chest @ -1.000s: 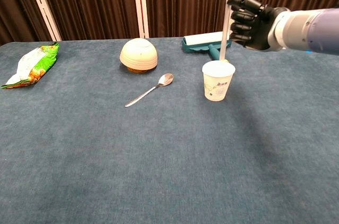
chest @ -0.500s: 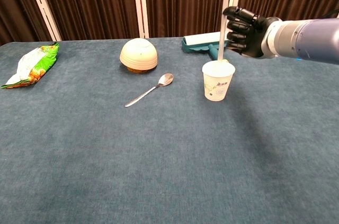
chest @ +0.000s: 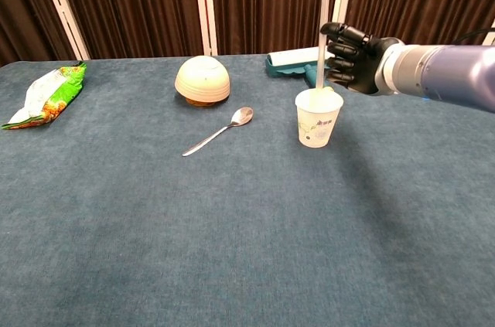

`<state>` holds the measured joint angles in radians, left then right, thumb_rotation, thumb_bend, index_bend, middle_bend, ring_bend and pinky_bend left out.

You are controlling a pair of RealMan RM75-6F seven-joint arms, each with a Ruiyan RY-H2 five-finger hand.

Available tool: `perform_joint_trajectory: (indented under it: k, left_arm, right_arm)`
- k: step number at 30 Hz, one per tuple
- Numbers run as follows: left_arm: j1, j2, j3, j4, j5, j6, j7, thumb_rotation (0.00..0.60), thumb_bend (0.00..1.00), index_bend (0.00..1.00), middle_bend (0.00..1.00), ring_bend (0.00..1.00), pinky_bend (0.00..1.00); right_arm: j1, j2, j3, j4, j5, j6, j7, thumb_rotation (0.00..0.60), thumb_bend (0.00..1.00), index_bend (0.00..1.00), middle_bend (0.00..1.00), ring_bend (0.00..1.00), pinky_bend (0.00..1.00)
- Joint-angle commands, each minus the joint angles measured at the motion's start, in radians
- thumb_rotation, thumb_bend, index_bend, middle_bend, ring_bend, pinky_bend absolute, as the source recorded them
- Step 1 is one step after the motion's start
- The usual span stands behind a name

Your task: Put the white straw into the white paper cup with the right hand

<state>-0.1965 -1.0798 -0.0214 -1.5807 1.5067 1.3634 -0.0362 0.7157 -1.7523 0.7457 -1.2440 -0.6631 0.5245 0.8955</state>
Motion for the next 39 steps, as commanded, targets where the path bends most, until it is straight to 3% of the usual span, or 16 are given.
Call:
perform_joint_trajectory:
  k: [1, 12, 23, 31, 35, 38, 39]
  left_arm:
    - [0.000, 0.000, 0.000, 0.001, 0.001, 0.000, -0.001, 0.600, 0.19, 0.01, 0.00, 0.00, 0.00]
    - [0.001, 0.000, 0.001, 0.000, 0.003, 0.002, 0.000, 0.600, 0.19, 0.01, 0.00, 0.00, 0.00]
    - [0.000, 0.002, 0.002, 0.000, 0.003, 0.000, -0.005, 0.600, 0.19, 0.01, 0.00, 0.00, 0.00]
    - [0.001, 0.001, 0.003, -0.002, 0.008, 0.003, 0.001, 0.600, 0.19, 0.01, 0.00, 0.00, 0.00]
    - [0.002, -0.001, 0.003, -0.003, 0.007, 0.005, 0.006, 0.600, 0.19, 0.01, 0.00, 0.00, 0.00]
    - [0.002, -0.002, 0.002, -0.004, 0.005, 0.006, 0.007, 0.600, 0.19, 0.01, 0.00, 0.00, 0.00]
    - [0.002, -0.002, 0.002, -0.004, 0.005, 0.006, 0.008, 0.600, 0.19, 0.01, 0.00, 0.00, 0.00]
  right_arm:
    - [-0.021, -0.021, 0.001, 0.016, -0.062, -0.022, 0.030, 0.600, 0.38, 0.54, 1.00, 0.96, 0.97]
    - [-0.071, -0.041, 0.014, 0.019, -0.200, -0.049, 0.110, 0.600, 0.28, 0.54, 1.00, 0.96, 0.96]
    - [-0.123, -0.008, 0.035, -0.042, -0.263, -0.024, 0.160, 0.600, 0.27, 0.53, 1.00, 0.96, 0.96]
    - [-0.274, 0.132, 0.046, -0.141, -0.292, 0.016, 0.207, 0.600, 0.26, 0.41, 1.00, 0.96, 0.96]
    - [-0.330, 0.204, 0.063, -0.191, -0.303, 0.027, 0.226, 0.600, 0.25, 0.40, 1.00, 0.96, 0.94]
    - [-0.376, 0.275, 0.076, -0.248, -0.319, 0.052, 0.217, 0.600, 0.25, 0.40, 0.98, 0.88, 0.87]
    - [-0.386, 0.292, 0.076, -0.261, -0.325, 0.060, 0.207, 0.600, 0.25, 0.40, 0.93, 0.81, 0.82]
